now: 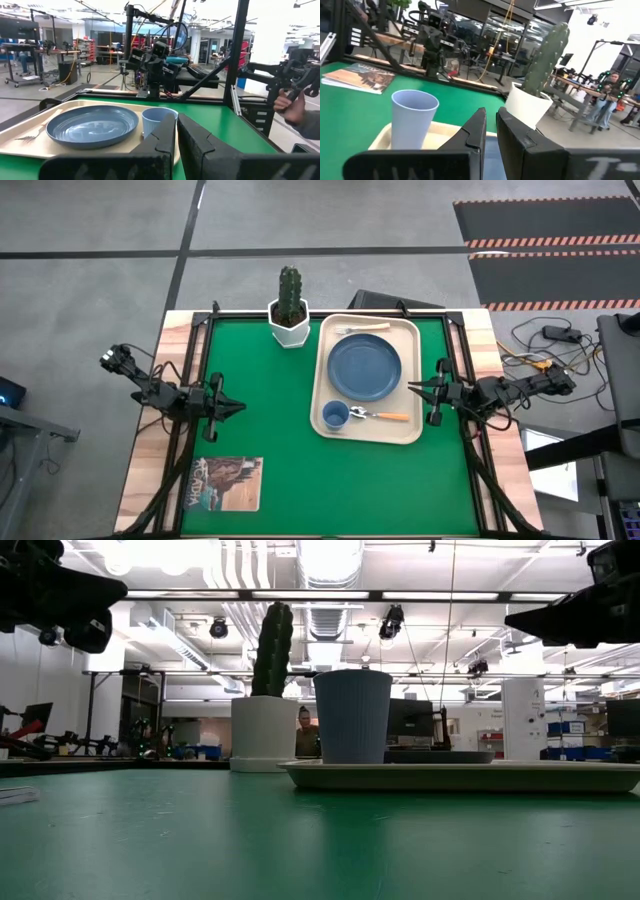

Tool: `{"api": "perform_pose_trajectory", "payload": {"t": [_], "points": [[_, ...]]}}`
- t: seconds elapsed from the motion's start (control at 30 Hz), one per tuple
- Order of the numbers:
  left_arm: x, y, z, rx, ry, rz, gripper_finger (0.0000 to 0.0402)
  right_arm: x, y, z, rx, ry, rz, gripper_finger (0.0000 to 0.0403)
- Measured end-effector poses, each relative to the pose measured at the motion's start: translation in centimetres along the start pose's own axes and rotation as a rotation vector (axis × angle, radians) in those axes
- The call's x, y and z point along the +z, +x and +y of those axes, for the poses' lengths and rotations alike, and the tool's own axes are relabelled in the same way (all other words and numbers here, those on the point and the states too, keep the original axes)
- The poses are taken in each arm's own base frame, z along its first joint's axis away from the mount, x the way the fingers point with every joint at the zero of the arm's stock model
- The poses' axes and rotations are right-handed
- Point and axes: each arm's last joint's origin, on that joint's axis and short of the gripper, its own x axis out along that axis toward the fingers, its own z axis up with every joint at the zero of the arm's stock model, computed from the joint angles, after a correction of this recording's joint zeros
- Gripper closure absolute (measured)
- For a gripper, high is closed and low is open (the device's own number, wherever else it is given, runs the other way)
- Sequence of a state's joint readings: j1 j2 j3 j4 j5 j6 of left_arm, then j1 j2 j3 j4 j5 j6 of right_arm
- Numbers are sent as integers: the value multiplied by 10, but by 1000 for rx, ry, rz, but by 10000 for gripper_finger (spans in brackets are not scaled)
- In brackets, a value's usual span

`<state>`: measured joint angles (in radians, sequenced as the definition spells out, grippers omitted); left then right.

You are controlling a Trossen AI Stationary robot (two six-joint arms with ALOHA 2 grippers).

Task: Pick and place plate/cup/fork/spoon on tray
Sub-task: Return to Home Position

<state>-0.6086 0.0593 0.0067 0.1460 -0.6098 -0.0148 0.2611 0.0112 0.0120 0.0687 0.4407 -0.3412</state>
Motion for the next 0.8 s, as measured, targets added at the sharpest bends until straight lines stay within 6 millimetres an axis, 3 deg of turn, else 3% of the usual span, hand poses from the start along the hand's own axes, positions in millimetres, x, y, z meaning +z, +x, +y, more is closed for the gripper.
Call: {"api": "perform_pose_trajectory", "payload": {"t": [0.8], "points": [[-8, 5, -3, -1, 55, 78, 400, 1, 1, 0, -9, 86, -10, 370]]}}
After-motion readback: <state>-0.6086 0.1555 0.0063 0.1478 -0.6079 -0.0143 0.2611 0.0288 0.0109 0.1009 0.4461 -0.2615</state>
